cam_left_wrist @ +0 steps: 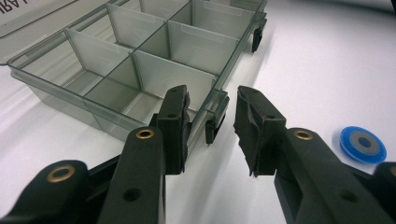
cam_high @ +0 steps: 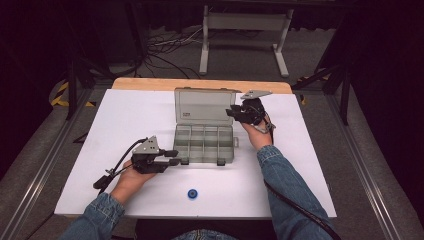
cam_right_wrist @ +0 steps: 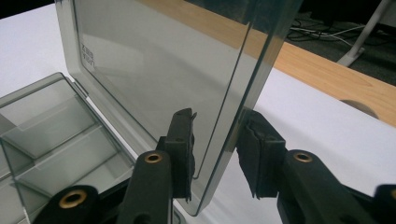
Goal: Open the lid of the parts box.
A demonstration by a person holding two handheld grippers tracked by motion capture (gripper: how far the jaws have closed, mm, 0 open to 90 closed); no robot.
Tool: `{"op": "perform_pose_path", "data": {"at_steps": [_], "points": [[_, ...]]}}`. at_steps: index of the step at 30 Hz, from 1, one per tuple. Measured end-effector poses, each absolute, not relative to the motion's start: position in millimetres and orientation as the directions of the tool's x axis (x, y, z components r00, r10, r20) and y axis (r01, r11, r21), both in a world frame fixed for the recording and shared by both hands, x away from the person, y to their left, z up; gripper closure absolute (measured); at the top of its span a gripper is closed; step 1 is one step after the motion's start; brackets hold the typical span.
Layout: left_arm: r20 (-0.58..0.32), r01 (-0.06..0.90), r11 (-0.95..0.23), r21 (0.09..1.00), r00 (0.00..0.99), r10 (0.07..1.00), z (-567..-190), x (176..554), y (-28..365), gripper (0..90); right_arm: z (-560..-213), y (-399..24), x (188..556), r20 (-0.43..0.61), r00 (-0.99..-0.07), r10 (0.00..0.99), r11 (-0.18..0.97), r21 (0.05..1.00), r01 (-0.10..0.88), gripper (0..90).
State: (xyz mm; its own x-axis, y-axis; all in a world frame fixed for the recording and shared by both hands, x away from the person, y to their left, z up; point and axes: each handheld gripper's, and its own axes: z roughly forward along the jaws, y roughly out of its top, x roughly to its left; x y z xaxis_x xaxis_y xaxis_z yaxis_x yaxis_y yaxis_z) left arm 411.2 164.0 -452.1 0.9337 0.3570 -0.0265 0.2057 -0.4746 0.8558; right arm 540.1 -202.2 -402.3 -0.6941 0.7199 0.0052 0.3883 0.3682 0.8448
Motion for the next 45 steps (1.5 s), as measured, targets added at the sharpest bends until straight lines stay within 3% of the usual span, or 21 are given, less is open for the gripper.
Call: {"op": "perform_pose_path", "data": {"at_steps": [8, 18, 45], "points": [[-0.027, 0.206, -0.473, 0.856, 0.934, 0.357, -452.1, 411.5, 164.3, 64.5, -407.5, -200.9, 545.9, 0.014, -0.684, 0.729, 0.365, 0.838, 0.407, 62.5], [-0.034, 0.211, -0.470, 0.857, 0.933, 0.358, -452.2, 411.5, 164.4, 64.1, -414.6, -197.1, 551.2, 0.055, -0.684, 0.728, 0.349, 0.828, 0.439, 47.4], [-0.035, 0.212, -0.470, 0.857, 0.934, 0.356, -452.4, 411.0, 164.1, 63.7, -433.6, -199.6, 555.7, 0.111, -0.660, 0.743, 0.330, 0.797, 0.506, 41.5]]}}
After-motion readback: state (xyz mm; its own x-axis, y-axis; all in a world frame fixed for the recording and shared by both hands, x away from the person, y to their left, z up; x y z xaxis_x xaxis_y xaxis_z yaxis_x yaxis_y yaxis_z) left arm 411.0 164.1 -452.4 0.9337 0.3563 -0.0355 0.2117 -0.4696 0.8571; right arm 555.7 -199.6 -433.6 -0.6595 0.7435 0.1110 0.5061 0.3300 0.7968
